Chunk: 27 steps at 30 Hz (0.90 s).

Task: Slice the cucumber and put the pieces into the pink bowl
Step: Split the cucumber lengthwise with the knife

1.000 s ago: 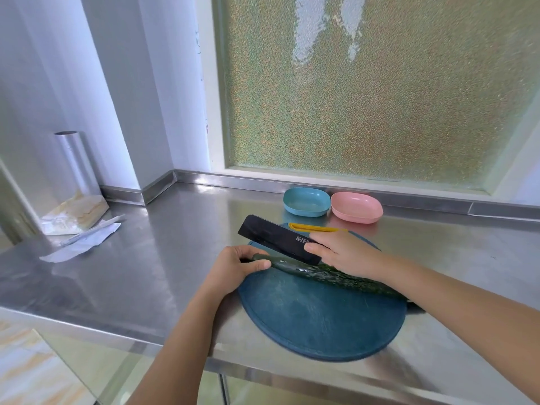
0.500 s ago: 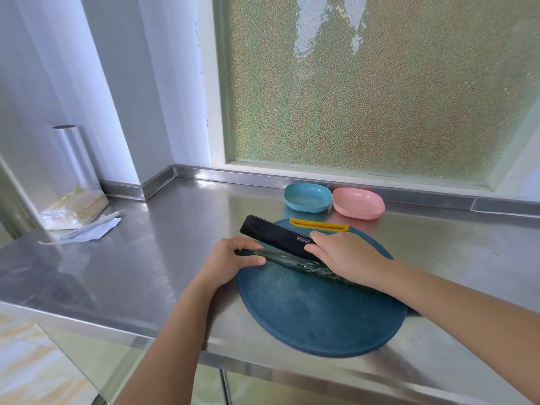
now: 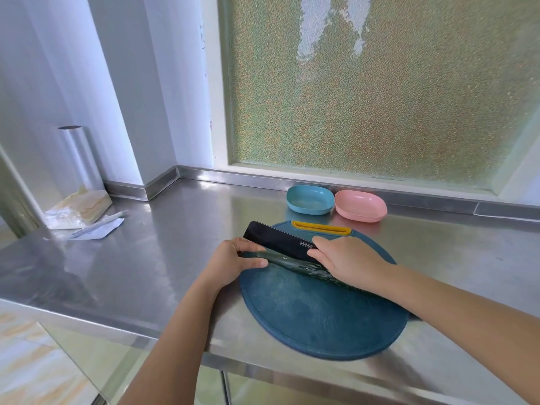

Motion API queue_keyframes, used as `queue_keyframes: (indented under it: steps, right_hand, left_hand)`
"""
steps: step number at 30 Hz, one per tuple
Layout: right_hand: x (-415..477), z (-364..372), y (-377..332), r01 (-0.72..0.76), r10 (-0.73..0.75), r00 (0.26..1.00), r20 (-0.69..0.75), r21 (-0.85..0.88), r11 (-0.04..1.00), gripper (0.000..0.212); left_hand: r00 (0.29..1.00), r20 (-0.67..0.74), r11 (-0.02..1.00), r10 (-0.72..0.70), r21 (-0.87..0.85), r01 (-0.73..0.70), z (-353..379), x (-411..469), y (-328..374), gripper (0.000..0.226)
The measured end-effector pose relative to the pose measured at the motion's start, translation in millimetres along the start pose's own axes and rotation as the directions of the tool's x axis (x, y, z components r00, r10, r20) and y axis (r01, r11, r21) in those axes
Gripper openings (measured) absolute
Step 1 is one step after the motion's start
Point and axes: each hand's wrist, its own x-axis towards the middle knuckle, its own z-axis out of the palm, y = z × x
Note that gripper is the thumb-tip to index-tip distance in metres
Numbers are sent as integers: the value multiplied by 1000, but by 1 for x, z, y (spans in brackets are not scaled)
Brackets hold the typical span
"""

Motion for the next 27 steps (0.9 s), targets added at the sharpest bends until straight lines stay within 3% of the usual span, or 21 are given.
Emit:
queue_keyframes:
  steps: [27]
  right_hand:
    - [13, -1, 2, 51, -44, 996, 80, -78, 996, 35]
  left_hand:
    - [989, 150, 996, -10, -86, 23, -15, 10, -8, 28]
